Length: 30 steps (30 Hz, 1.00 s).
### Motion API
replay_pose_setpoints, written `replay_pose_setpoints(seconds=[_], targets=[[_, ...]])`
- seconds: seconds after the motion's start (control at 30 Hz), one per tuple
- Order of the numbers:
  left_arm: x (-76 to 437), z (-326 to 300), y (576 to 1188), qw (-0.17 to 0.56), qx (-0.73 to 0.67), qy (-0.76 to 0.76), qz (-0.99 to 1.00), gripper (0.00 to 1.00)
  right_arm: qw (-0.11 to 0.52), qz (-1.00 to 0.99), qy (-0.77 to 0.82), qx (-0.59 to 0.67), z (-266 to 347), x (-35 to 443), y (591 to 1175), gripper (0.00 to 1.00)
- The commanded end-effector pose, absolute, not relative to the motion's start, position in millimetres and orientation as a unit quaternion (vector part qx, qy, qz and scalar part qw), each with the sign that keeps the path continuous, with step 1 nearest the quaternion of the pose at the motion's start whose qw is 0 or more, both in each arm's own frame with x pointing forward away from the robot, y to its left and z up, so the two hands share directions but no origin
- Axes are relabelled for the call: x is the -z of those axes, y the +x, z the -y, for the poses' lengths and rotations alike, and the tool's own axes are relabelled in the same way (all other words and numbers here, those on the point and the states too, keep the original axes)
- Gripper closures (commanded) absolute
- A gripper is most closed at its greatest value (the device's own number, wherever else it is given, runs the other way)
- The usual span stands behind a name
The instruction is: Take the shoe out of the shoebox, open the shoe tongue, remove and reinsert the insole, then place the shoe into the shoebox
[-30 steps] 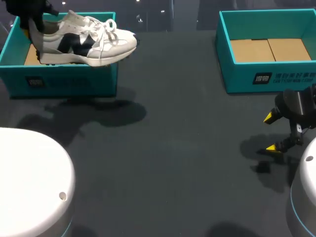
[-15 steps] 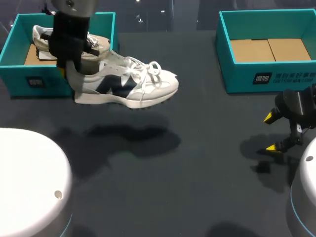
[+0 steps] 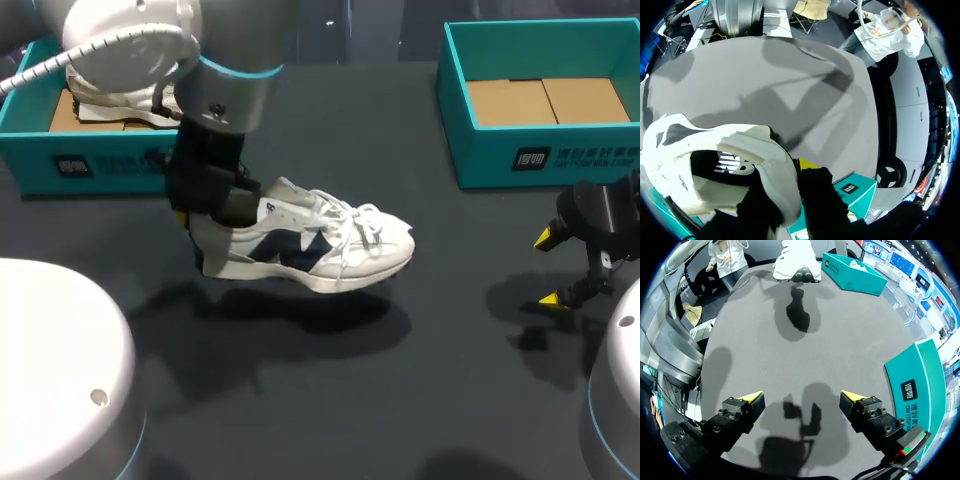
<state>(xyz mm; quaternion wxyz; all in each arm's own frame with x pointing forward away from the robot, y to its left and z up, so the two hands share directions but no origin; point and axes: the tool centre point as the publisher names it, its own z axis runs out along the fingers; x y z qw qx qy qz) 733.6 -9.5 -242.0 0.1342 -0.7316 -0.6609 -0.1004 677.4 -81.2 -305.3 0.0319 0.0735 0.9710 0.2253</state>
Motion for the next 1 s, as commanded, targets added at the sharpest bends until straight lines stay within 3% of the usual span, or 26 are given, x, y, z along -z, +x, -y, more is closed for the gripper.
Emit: replay_pose_setpoints(seconds=[0.03, 1.0], targets=[[258, 23, 722, 0.129, 0.114, -0.732, 0.659, 1.0, 0.033, -0.971, 0.074, -0.224, 81, 306, 676, 0.0], [361, 78, 716, 0.09, 0.145, -0.726, 0.666, 1.0, 0.033, -0.971, 0.074, -0.224, 81, 306, 676, 0.0]])
